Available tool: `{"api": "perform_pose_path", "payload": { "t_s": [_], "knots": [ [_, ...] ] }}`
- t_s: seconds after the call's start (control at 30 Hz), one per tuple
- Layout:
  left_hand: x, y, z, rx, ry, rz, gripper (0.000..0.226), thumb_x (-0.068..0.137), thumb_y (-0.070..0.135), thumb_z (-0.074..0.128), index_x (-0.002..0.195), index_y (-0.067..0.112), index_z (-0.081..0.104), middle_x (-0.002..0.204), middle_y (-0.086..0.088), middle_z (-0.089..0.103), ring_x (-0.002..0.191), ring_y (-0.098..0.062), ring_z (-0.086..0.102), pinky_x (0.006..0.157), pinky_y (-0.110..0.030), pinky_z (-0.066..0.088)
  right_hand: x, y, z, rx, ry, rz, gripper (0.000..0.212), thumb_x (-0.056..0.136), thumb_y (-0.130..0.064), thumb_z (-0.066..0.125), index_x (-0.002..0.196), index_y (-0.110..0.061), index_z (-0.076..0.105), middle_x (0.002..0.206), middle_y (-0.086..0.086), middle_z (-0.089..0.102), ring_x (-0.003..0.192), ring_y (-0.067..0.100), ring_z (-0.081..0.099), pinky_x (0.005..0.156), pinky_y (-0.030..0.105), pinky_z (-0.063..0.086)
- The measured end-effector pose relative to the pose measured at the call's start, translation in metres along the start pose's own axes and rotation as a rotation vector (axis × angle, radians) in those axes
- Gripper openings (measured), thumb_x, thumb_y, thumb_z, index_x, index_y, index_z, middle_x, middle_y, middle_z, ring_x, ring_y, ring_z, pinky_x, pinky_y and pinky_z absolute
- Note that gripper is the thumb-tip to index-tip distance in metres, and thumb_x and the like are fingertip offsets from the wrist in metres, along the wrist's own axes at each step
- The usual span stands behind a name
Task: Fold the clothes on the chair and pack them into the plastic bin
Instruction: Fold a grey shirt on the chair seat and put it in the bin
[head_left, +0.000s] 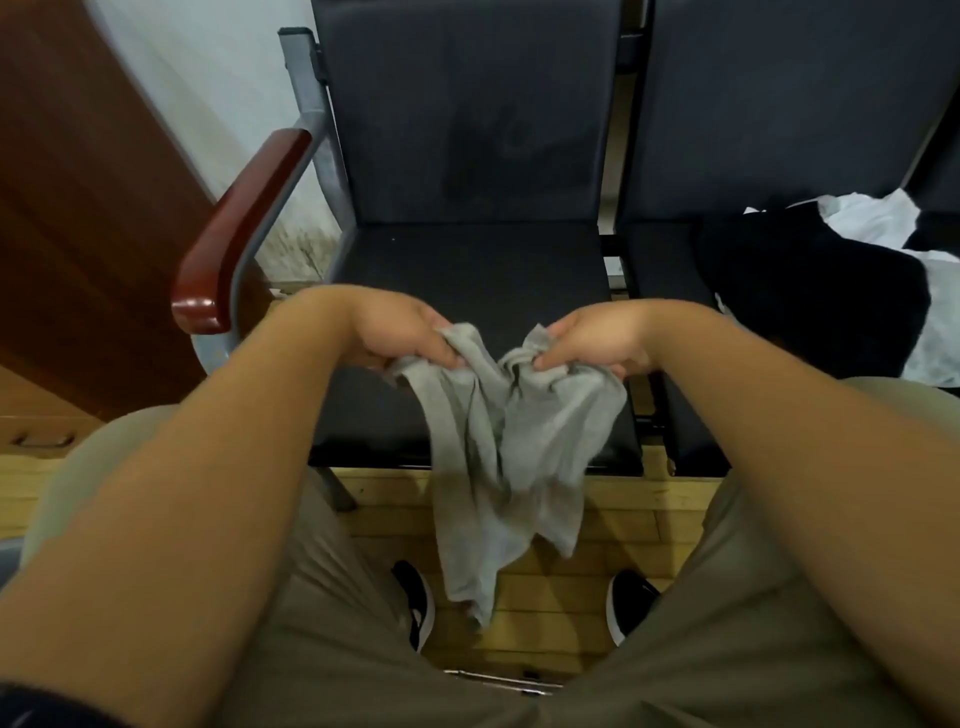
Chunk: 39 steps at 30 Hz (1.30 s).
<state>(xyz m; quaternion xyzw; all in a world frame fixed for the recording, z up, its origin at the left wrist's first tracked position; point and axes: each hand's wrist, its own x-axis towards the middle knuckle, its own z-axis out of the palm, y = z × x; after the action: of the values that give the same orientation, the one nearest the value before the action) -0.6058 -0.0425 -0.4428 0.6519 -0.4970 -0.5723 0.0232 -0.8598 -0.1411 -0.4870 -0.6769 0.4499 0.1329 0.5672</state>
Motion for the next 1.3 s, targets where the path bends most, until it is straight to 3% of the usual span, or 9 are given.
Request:
{"api": "perform_pose_path", "payload": {
  "t_s": [0.17, 0.3, 0.4, 0.53, 0.7, 0.83, 1.0, 1.17, 1.3],
  "knots": [
    [-0.043, -0.004, -0.015, -0.173, 0.118, 0.161, 0.047, 0.089, 0.029, 0.085, 0.125, 0.002, 0.072, 0.126, -0.017, 0.073, 0.114, -0.042, 0.069, 0.097, -0.049, 0.056, -0.035, 0.002, -0.011, 0.201, 0.286, -0.139, 0.022, 0.097, -0.031, 0.076, 0.117, -0.022, 0.079, 0.110, 0.003, 0.081, 0.103, 0.024, 0.078, 0.098, 0.047, 0.061],
    [-0.075, -0.009, -0.019, -0.275, 0.274, 0.315, 0.026, 0.090, 0.032, 0.083, 0.094, 0.007, 0.075, 0.085, -0.014, 0.065, 0.063, -0.023, 0.056, 0.051, -0.023, 0.045, -0.068, 0.001, -0.014, 0.513, 0.440, -0.347, 0.029, 0.095, -0.033, 0.079, 0.118, -0.014, 0.078, 0.112, 0.006, 0.081, 0.105, 0.025, 0.078, 0.101, 0.049, 0.059],
    [-0.085, -0.017, -0.025, -0.416, 0.469, 0.380, 0.018, 0.096, 0.028, 0.073, 0.082, 0.020, 0.080, 0.065, -0.003, 0.060, 0.040, -0.010, 0.035, 0.037, -0.018, 0.030, -0.085, 0.002, -0.017, 0.713, 0.554, -0.443, 0.037, 0.093, -0.037, 0.080, 0.121, -0.014, 0.076, 0.112, 0.006, 0.081, 0.104, 0.024, 0.078, 0.098, 0.047, 0.060],
    [-0.078, -0.038, -0.033, -0.443, 0.739, 0.251, 0.020, 0.094, 0.036, 0.078, 0.090, 0.018, 0.072, 0.065, -0.003, 0.054, 0.044, -0.015, 0.033, 0.045, -0.022, 0.033, -0.085, 0.011, -0.022, 0.796, 0.767, -0.437, 0.027, 0.095, -0.039, 0.077, 0.117, -0.023, 0.077, 0.107, -0.001, 0.081, 0.102, 0.019, 0.078, 0.096, 0.045, 0.061],
    [-0.070, -0.053, -0.031, -0.102, 1.004, 0.162, 0.042, 0.092, 0.049, 0.077, 0.098, 0.008, 0.075, 0.065, 0.003, 0.054, 0.062, -0.022, 0.056, 0.061, -0.030, 0.048, -0.076, 0.015, -0.017, 0.656, 0.928, -0.460, 0.019, 0.098, -0.038, 0.074, 0.112, -0.024, 0.078, 0.103, -0.005, 0.081, 0.098, 0.015, 0.078, 0.095, 0.044, 0.063],
    [-0.069, -0.053, -0.033, 0.117, 1.090, 0.149, 0.022, 0.094, 0.037, 0.076, 0.081, 0.020, 0.075, 0.075, -0.003, 0.069, 0.080, -0.027, 0.068, 0.062, -0.033, 0.047, -0.073, 0.017, -0.017, 0.516, 1.012, -0.461, 0.012, 0.097, -0.036, 0.074, 0.102, -0.028, 0.081, 0.096, -0.006, 0.080, 0.096, 0.014, 0.076, 0.090, 0.039, 0.062],
    [-0.066, -0.051, -0.037, 0.080, 1.142, 0.158, 0.011, 0.098, 0.024, 0.071, 0.089, 0.025, 0.077, 0.087, 0.001, 0.072, 0.087, -0.020, 0.065, 0.071, -0.032, 0.049, -0.074, 0.016, -0.025, 0.269, 1.204, -0.341, 0.017, 0.097, -0.041, 0.071, 0.103, -0.030, 0.082, 0.091, -0.012, 0.075, 0.090, 0.006, 0.069, 0.071, 0.022, 0.050],
    [-0.071, -0.035, -0.045, 0.143, 1.220, 0.182, 0.014, 0.102, 0.025, 0.063, 0.101, 0.027, 0.077, 0.095, 0.007, 0.068, 0.094, -0.019, 0.062, 0.086, -0.036, 0.052, -0.076, 0.012, -0.032, 0.424, 1.188, -0.319, 0.015, 0.099, -0.038, 0.071, 0.106, -0.027, 0.079, 0.085, 0.002, 0.077, 0.064, 0.018, 0.075, 0.070, 0.041, 0.067],
    [-0.069, -0.018, -0.074, 0.219, 1.348, 0.198, 0.020, 0.102, 0.032, 0.055, 0.106, 0.029, 0.074, 0.100, -0.003, 0.070, 0.088, -0.028, 0.066, 0.081, -0.045, 0.061, -0.067, -0.003, -0.041, 0.455, 1.225, -0.478, 0.016, 0.107, -0.032, 0.059, 0.106, -0.027, 0.074, 0.094, -0.001, 0.076, 0.077, 0.013, 0.078, 0.076, 0.038, 0.066]
  ]
}}
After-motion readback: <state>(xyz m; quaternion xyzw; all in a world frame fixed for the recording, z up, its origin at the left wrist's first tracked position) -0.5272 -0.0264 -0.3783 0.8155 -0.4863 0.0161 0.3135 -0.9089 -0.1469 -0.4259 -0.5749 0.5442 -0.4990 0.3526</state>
